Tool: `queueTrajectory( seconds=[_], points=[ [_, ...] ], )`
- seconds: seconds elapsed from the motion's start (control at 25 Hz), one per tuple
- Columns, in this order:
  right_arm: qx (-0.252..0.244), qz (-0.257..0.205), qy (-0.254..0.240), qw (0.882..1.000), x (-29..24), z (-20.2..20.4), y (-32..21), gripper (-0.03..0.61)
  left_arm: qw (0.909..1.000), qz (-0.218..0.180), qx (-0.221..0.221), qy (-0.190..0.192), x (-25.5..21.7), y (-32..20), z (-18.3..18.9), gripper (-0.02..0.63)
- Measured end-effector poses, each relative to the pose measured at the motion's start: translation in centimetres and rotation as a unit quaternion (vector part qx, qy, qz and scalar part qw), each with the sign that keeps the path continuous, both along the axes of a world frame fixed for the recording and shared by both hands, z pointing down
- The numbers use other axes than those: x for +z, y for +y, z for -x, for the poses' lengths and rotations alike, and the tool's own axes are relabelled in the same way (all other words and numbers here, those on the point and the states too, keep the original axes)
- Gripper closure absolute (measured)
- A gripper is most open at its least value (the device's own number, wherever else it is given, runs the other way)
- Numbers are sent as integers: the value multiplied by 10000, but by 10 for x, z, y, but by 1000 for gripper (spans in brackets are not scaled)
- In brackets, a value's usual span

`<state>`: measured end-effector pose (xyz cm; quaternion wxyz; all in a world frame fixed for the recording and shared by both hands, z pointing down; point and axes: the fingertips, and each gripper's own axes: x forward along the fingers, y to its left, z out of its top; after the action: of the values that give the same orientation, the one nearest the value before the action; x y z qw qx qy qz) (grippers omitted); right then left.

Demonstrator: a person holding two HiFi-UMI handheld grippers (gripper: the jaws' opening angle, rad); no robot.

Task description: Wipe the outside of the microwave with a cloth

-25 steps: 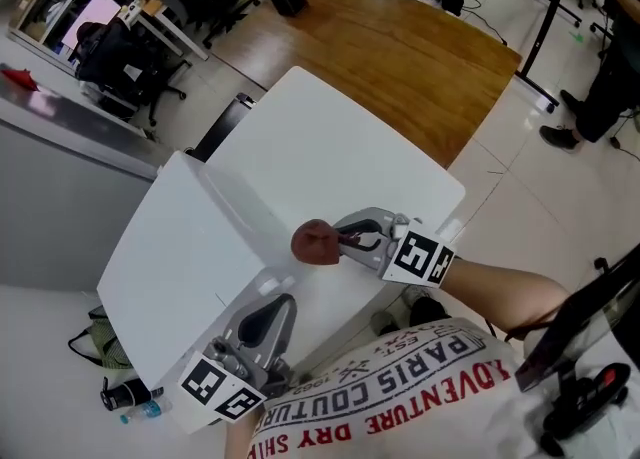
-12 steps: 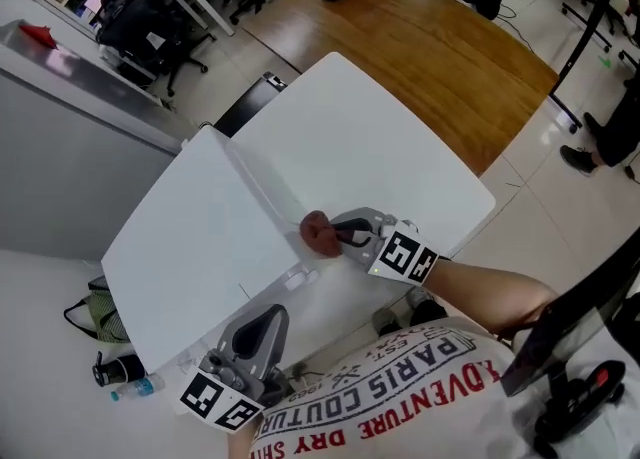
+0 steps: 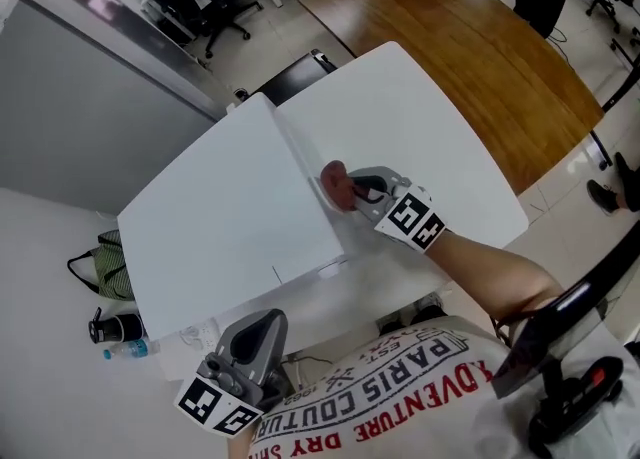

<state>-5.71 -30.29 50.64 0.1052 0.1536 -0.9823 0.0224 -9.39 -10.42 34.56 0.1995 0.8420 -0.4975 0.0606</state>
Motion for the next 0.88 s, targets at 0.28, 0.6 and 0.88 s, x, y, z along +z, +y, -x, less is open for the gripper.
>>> queueTrajectory(
  seconds=[0.28,0.6,0.88],
  points=[
    [-179,-184,93,9996,-2,33,-49,557,9978,28,-617,-231,-7,18,24,612],
    [-119,-156,291,9994,4,52,-89,558,9940,50,-1049,-308,-8,36,36,612],
    [-18,-155,512,9986,9,68,-116,558,9918,106,-1238,-299,-5,49,33,612]
  ],
)
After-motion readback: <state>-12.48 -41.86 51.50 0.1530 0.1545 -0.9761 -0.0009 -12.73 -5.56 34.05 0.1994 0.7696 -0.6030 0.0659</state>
